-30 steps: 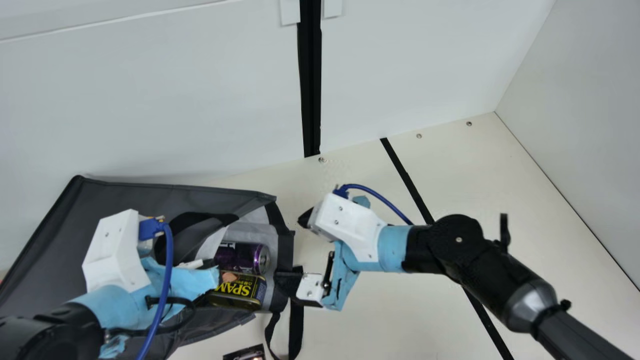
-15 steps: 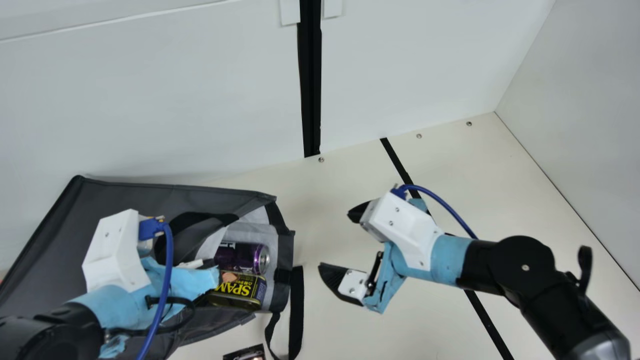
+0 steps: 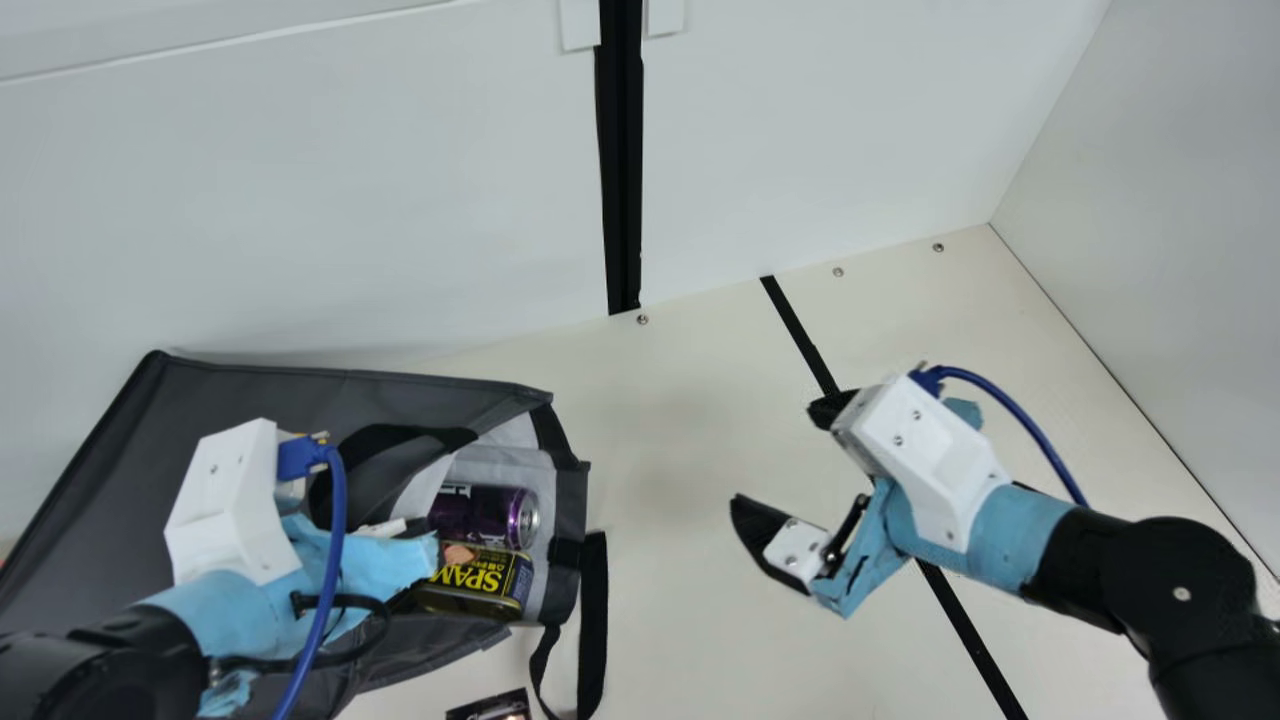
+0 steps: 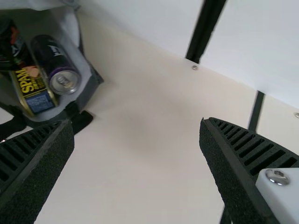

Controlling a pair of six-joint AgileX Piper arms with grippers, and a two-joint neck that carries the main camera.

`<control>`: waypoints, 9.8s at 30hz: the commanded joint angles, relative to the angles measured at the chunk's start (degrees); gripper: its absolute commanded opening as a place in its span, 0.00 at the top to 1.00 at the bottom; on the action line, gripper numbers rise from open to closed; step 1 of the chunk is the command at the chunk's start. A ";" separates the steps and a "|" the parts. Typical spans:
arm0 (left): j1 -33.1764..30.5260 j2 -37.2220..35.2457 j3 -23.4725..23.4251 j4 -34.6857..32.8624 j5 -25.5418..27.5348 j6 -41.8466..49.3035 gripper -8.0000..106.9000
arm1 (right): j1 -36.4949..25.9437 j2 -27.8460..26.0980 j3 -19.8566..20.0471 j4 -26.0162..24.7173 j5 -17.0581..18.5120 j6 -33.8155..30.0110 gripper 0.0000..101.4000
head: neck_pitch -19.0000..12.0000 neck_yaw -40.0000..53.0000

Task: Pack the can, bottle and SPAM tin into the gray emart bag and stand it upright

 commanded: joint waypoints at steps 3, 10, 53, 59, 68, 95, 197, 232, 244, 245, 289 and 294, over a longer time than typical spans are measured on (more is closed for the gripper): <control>0.00 0.00 0.00 0.00 0.00 0.00 1.00 | -5.32 -1.27 -0.58 -1.32 1.10 0.62 0.06 | -1.30 -0.05; 0.00 0.00 0.00 0.00 0.00 0.00 1.00 | -11.36 -3.20 -1.81 -4.37 1.82 2.35 0.06 | -1.30 -0.05; 0.00 0.00 0.00 0.00 0.00 0.00 1.00 | -14.39 -4.92 -20.33 -48.35 6.00 59.04 0.06 | -1.30 -0.05; 0.00 0.00 0.00 0.00 0.00 0.00 1.00 | -11.06 -4.04 -24.89 -52.09 9.98 65.00 0.06 | -1.30 -0.05; 0.00 0.00 0.00 0.00 0.00 0.00 1.00 | -7.48 -2.83 -31.24 -55.53 14.49 70.67 0.06 | -1.30 -0.05; 0.00 0.00 0.00 0.00 0.00 0.00 1.00 | -10.13 -1.61 -36.26 -52.70 18.53 71.15 0.06 | -1.30 -0.05; 0.00 0.00 0.00 0.00 0.00 0.00 1.00 | 8.80 19.12 -2.38 -4.03 -8.04 -0.24 0.06 | -1.30 -0.05; 0.00 0.00 0.00 0.00 0.00 0.00 1.00 | 22.44 35.84 -10.33 6.62 -9.84 -7.86 0.06 | -1.30 -0.05; 0.00 0.00 0.00 0.00 0.00 0.00 1.00 | 27.06 41.73 -13.92 12.02 -9.70 -10.56 0.06 | -1.30 -0.05; 0.00 0.00 0.00 0.00 0.00 0.00 1.00 | 27.37 42.19 -14.19 12.41 -9.70 -10.80 0.06 | -1.30 -0.05; 0.00 0.00 0.00 0.00 0.00 0.00 1.00 | 30.56 53.06 -22.55 19.58 -7.38 -19.23 0.06 | -1.30 -0.05; 0.00 0.00 0.00 0.00 0.00 0.00 1.00 | 29.30 52.85 -23.04 18.67 -6.90 -19.24 0.06 | -1.30 -0.05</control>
